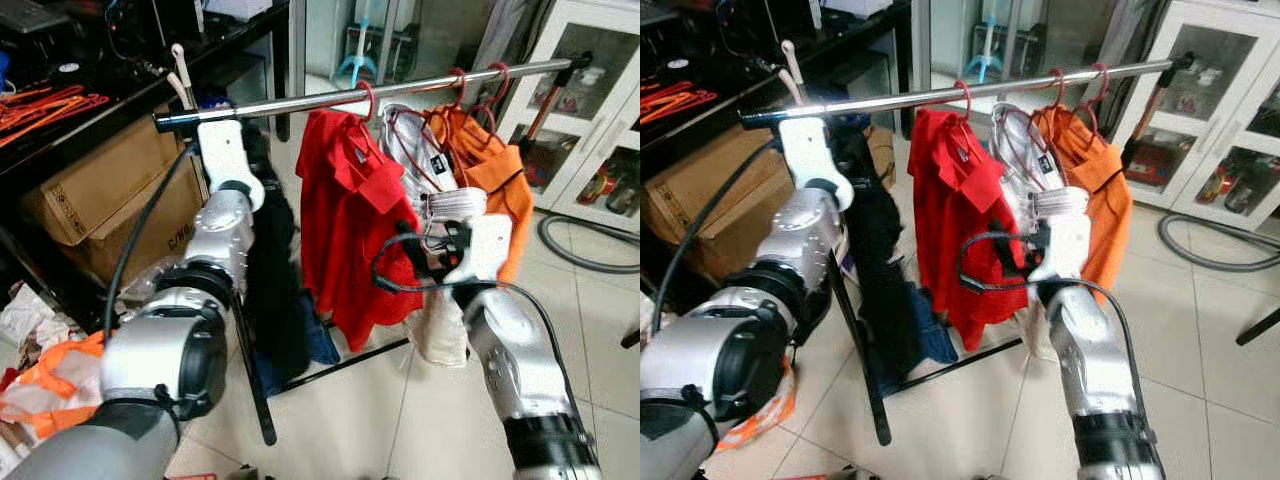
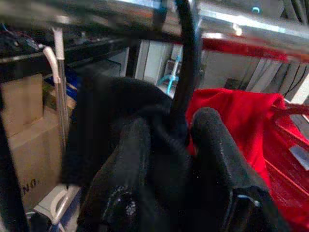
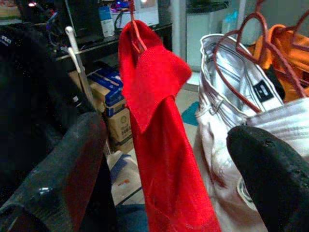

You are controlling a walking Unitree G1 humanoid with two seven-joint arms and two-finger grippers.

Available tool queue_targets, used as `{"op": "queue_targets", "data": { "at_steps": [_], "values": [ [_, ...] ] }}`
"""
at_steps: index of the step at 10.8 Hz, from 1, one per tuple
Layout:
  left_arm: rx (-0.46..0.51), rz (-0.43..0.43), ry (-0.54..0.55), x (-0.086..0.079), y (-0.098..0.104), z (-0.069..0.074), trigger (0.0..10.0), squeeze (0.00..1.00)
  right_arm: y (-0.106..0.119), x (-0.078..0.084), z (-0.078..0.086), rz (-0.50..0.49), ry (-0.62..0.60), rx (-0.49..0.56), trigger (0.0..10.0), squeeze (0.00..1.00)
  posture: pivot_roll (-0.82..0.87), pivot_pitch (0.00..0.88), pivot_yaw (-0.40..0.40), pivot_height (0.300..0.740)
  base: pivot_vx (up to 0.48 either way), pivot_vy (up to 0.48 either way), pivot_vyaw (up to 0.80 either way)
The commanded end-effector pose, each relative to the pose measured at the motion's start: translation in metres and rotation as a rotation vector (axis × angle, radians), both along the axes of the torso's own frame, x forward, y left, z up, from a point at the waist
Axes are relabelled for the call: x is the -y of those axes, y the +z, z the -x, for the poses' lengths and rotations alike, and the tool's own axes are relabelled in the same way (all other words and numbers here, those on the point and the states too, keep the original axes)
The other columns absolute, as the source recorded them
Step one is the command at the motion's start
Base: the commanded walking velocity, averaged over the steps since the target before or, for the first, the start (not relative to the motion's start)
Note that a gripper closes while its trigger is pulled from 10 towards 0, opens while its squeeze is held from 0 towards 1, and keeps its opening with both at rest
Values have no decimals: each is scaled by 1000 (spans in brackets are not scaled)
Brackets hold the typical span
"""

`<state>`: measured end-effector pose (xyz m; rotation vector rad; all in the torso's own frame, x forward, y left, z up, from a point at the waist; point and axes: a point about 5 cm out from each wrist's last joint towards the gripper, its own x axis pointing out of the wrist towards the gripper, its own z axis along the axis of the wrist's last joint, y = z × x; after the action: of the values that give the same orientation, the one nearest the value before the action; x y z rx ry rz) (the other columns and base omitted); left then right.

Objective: Hang hanger

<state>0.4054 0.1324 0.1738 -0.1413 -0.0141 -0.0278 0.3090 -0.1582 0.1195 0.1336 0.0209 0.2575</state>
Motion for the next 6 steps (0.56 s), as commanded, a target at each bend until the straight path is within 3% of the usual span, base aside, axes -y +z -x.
{"op": "queue_targets", "data": {
  "at_steps": [1, 4, 6],
  "values": [
    [-3, -13, -19, 5, -1, 1, 10000, 1000, -1, -1, -1, -1, 9, -11, 10000, 0, -53, 0, -19, 740, 0, 0, 0],
    [90, -42, -67, 15, 11, 2, 10000, 1000, -1, -4, -2, -7, 21, -15, 10000, 0, -46, 0, -23, 740, 0, 0, 0],
    [214, -117, -151, 32, 27, 10, 10000, 1000, -2, -5, -3, -11, 25, -17, 10000, 0, -44, 0, -19, 740, 0, 0, 0]
  ]
}}
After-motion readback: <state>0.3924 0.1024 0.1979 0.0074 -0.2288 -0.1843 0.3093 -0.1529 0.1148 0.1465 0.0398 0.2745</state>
